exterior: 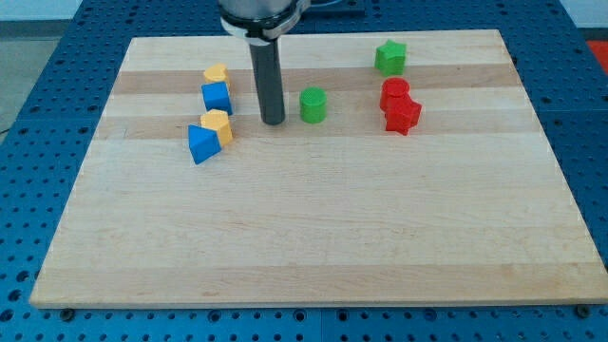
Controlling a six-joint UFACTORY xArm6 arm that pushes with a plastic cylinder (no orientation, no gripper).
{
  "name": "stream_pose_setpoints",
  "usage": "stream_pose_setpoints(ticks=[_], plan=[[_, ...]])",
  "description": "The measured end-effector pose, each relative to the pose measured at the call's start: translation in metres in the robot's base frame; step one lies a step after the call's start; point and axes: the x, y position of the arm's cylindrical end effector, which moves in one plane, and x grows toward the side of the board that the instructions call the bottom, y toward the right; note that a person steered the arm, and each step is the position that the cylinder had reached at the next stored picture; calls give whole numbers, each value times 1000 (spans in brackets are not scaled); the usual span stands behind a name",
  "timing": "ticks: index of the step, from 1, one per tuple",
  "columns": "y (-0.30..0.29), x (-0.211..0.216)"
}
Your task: Point your arm towards the green star
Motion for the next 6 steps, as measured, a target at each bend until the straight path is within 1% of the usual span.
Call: stream_pose_setpoints(ticks=[2,3,4,5,6], plan=[[98,-4],[94,-4],[50,-9],[33,-52],[36,-105]])
